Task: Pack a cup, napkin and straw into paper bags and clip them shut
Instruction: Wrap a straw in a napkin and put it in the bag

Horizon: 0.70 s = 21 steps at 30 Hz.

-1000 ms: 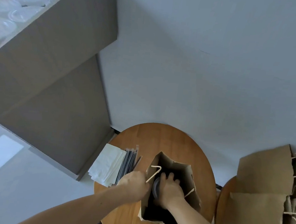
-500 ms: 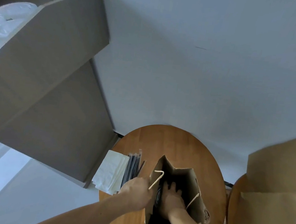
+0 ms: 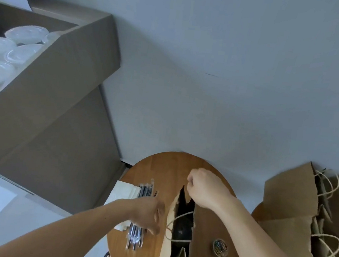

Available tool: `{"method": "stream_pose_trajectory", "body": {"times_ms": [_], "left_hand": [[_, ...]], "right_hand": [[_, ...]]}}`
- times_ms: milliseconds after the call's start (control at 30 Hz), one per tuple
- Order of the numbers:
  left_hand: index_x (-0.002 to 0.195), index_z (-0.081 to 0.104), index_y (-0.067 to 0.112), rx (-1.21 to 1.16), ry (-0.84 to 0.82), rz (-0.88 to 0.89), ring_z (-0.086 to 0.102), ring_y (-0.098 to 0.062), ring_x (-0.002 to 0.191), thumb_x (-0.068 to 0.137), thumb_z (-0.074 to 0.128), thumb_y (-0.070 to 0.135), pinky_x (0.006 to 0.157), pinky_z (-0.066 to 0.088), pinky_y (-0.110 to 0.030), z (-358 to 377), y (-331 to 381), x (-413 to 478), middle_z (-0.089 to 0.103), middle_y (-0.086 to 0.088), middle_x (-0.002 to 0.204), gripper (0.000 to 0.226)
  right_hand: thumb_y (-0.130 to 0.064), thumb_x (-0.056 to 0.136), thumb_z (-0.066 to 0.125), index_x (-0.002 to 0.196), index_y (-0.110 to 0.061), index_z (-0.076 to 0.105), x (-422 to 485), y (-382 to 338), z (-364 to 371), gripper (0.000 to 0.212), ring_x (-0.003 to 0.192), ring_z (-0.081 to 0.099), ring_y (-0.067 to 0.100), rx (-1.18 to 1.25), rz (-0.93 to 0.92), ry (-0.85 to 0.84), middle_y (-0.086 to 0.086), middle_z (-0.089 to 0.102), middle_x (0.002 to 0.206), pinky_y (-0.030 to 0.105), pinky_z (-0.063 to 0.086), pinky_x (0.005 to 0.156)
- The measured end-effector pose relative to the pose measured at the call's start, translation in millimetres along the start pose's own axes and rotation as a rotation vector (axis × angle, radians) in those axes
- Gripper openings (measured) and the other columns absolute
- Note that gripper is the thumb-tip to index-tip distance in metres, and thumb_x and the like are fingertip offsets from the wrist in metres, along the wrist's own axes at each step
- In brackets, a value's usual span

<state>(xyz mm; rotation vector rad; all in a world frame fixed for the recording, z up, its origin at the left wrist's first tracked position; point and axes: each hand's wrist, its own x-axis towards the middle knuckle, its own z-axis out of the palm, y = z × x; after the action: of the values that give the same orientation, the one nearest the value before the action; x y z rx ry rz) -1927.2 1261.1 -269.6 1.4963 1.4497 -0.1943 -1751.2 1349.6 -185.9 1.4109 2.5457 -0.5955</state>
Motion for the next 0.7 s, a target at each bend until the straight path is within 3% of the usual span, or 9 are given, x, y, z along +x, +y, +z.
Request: {"method": "stream_pose_trajectory", "body": {"times_ms": [100,200,267,333,433,533,600,700], "left_hand": [[0.134,0.053,0.02,0.097,-0.037,-0.008,0.058,-0.015,0.101,0.082,0.072,0.024,0.077,0.046,-0.022,-26.0,-21.2,-0.9,0.065,0.004,0.123,0.055],[0.13,0.06,0.017,0.088,0.167,-0.057,0.059,-0.023,0.11,0.093,0.055,0.014,0.09,0.05,-0.031,-49.6,-55.8,2.7,0.064,-0.003,0.125,0.038],[0.127,0.06,0.015,-0.009,0.328,-0.166,0.061,-0.024,0.107,0.094,0.046,0.011,0.088,0.051,-0.033,-56.1,-90.7,8.6,0.063,-0.005,0.12,0.036],[0.118,0.06,0.014,-0.104,0.397,-0.258,0.063,-0.022,0.093,0.095,0.045,0.013,0.078,0.054,-0.034,-54.8,-125.8,14.8,0.062,-0.004,0.111,0.028],[0.119,0.06,0.021,-0.179,0.403,-0.365,0.059,-0.015,0.089,0.098,0.049,0.021,0.069,0.055,-0.025,-44.9,-168.7,22.0,0.059,0.001,0.114,0.023],[0.119,0.062,0.023,-0.255,0.398,-0.42,0.057,-0.01,0.084,0.095,0.051,0.025,0.065,0.047,-0.02,-36.8,-203.3,32.9,0.062,0.003,0.111,0.027],[0.115,0.063,0.022,-0.304,0.39,-0.453,0.055,-0.008,0.076,0.094,0.051,0.023,0.057,0.046,-0.02,-33.0,-218.2,40.1,0.06,0.005,0.101,0.024],[0.113,0.063,0.021,-0.349,0.394,-0.464,0.061,-0.016,0.084,0.091,0.052,0.02,0.065,0.05,-0.024,-25.1,-233.2,51.9,0.06,0.006,0.097,0.025]], "right_hand": [[-0.028,0.1,0.044,0.11,-0.013,0.061,23.9,-25.4,4.8,0.025,0.088,0.06,0.02,0.059,-0.011,0.054,0.002,0.059,0.105,0.036,0.053,0.077],[-0.035,0.099,0.045,0.106,-0.015,0.063,55.5,-59.6,29.6,0.027,0.086,0.061,0.019,0.131,0.006,0.016,0.0,0.063,0.1,0.035,0.053,0.072],[-0.035,0.098,0.047,0.09,-0.018,0.062,78.3,-82.1,57.6,0.024,0.073,0.058,0.014,0.224,0.05,-0.067,-0.003,0.063,0.086,0.029,0.047,0.06],[-0.032,0.096,0.048,0.075,-0.019,0.057,98.3,-99.8,92.0,0.026,0.059,0.051,0.009,0.354,0.122,-0.134,-0.003,0.06,0.077,0.024,0.04,0.052],[-0.033,0.095,0.049,0.09,-0.016,0.064,119.8,-118.5,152.3,0.023,0.056,0.052,0.006,0.459,0.225,-0.216,0.006,0.066,0.094,0.022,0.045,0.063],[-0.038,0.093,0.053,0.075,-0.019,0.051,132.3,-131.0,211.0,0.026,0.052,0.052,0.009,0.5,0.371,-0.275,-0.002,0.054,0.068,0.022,0.041,0.05],[-0.042,0.092,0.053,0.078,-0.016,0.05,138.9,-134.5,241.7,0.03,0.056,0.054,0.011,0.491,0.43,-0.285,-0.005,0.051,0.064,0.023,0.041,0.051],[-0.044,0.093,0.052,0.078,-0.015,0.051,150.3,-135.8,274.4,0.033,0.059,0.057,0.013,0.487,0.464,-0.28,-0.004,0.052,0.065,0.025,0.042,0.052]]}}
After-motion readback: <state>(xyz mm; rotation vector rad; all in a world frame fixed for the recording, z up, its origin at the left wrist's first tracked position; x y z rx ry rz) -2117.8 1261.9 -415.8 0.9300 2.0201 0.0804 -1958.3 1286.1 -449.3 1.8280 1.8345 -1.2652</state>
